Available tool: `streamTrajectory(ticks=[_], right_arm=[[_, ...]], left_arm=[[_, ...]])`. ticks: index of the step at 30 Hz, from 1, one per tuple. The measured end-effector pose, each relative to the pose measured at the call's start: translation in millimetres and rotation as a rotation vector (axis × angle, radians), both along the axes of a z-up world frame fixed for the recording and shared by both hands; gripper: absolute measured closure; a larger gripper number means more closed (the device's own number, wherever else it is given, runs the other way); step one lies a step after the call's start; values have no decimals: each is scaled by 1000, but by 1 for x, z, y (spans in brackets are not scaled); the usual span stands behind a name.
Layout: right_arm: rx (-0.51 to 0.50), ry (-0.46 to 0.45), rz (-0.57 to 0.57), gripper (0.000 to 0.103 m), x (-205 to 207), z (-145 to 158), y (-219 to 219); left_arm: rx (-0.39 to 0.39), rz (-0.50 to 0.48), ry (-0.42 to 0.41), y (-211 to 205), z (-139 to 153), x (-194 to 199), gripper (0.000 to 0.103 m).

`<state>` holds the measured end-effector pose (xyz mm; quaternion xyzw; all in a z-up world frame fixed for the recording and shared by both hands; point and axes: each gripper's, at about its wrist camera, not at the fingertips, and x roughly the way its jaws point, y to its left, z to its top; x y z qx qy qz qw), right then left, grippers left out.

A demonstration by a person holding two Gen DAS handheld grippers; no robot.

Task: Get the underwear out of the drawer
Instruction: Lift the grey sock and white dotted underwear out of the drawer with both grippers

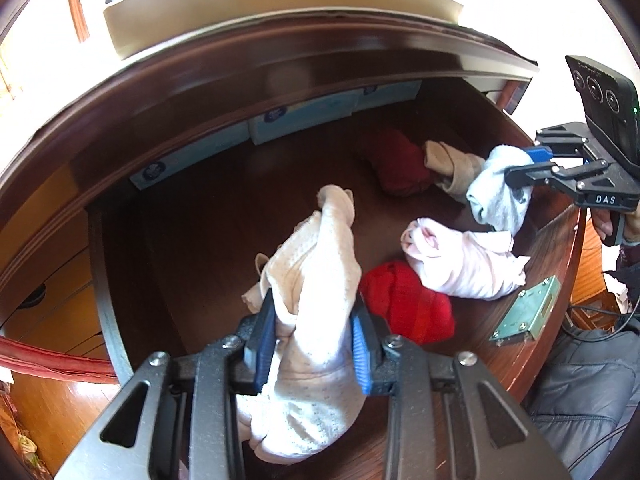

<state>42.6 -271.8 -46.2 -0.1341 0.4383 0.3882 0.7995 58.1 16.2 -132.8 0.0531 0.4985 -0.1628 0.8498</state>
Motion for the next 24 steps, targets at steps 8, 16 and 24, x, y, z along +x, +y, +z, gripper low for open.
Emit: streamTrajectory(ticks=[8,16,24], right_arm=[[51,-21,0,83,-1,8,6],[118,-41,-11,83,1,13,2],[154,-48,-22,83,0,16,-9]], left_arm=[[-20,42,-51,7,9,-8,73],[-21,72,-100,13,14,-14,73],[22,110,-163,10,17,-20,73]])
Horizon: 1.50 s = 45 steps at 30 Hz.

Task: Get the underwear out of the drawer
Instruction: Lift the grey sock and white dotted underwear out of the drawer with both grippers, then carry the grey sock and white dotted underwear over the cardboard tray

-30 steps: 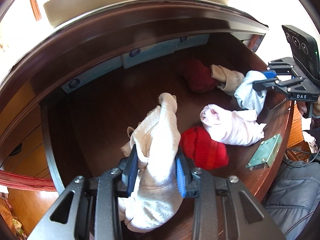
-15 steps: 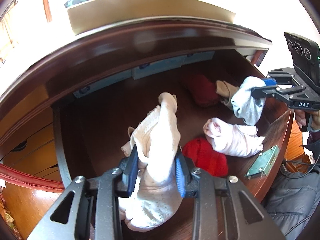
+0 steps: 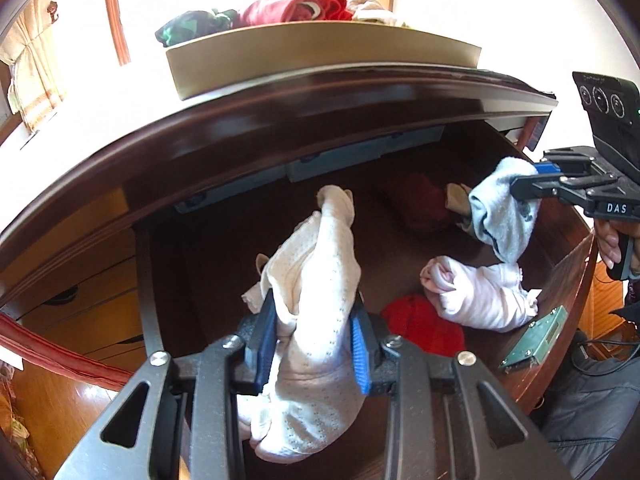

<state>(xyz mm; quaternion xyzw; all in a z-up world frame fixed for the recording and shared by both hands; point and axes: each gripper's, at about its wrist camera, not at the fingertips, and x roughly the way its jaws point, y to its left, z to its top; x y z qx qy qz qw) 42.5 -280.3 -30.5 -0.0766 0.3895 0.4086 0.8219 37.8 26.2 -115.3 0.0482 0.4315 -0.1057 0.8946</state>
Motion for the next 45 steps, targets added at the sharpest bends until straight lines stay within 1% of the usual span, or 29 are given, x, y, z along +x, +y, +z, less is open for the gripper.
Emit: streamTrajectory(ticks=[7,12,23,30,37,45], right_arm=[[-11,-46,7,83,-10,1,-2],[0,-68,10,83,-14,4,-4],[45,-108,16,83,-21,8,-10],[84,-153,14,83,-28,12,-16],[135,-201,14,83,-36,17,-24],[172,-241,18,83,-40,21,-27]], left_arm=[[37,22,-42,-6,1,-3,73],[50,48,-78,-6,3,-6,73],[26,103,-164,-2,10,-13,73],[-5,130,-226,0,18,-19,73],[-20,136,-291,0,30,-26,73],[-34,143,-344,-1,41,-31,73]])
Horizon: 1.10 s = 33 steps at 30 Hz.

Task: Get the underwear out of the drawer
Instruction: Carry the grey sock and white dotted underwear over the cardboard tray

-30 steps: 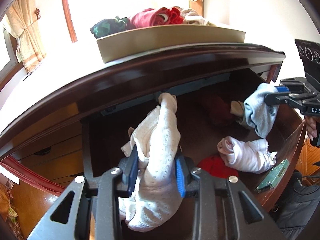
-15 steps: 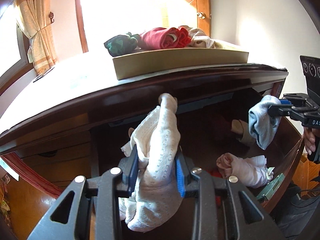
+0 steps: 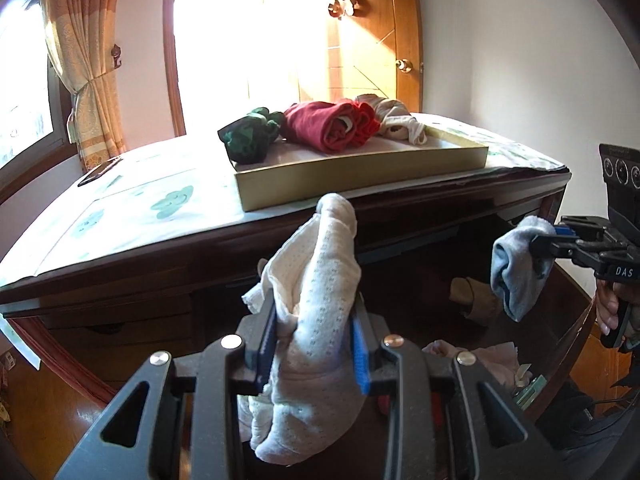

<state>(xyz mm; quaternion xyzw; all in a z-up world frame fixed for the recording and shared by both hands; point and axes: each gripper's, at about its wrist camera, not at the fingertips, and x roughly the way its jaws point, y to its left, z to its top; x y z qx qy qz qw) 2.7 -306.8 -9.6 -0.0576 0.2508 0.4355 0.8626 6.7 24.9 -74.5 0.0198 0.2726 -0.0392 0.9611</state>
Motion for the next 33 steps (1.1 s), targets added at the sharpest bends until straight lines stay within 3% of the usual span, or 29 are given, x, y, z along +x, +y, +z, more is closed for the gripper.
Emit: streamTrajectory(ticks=[33], right_arm=[[131,-134,13,83,-17,25,-17]], left_arm=[[-47,7,-198,3,39,-20,73]])
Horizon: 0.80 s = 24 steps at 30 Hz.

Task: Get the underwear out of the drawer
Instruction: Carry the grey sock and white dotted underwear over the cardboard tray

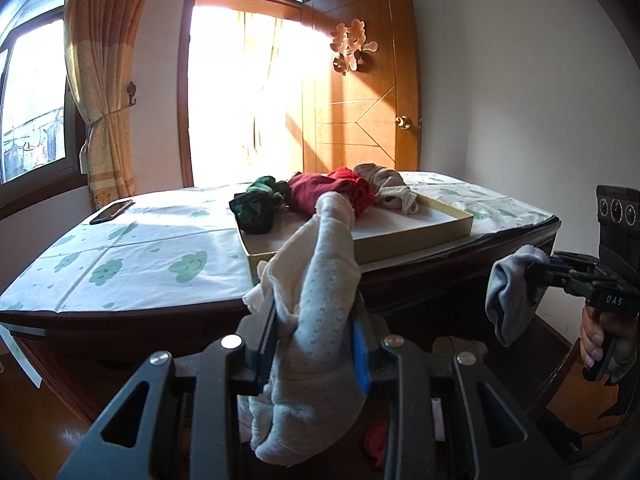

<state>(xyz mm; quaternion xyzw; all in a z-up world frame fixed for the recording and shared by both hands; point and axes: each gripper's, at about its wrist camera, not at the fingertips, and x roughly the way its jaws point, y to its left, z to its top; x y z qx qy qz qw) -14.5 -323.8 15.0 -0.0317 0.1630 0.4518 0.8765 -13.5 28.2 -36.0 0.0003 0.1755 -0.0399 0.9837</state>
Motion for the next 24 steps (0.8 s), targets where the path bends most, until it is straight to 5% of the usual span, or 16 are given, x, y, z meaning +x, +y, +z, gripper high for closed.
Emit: streamTrajectory(ticks=[24], right_arm=[[-26,-46,11,83,8,33,8]], left_arm=[[35,-45,-33,-10,37,18,73]])
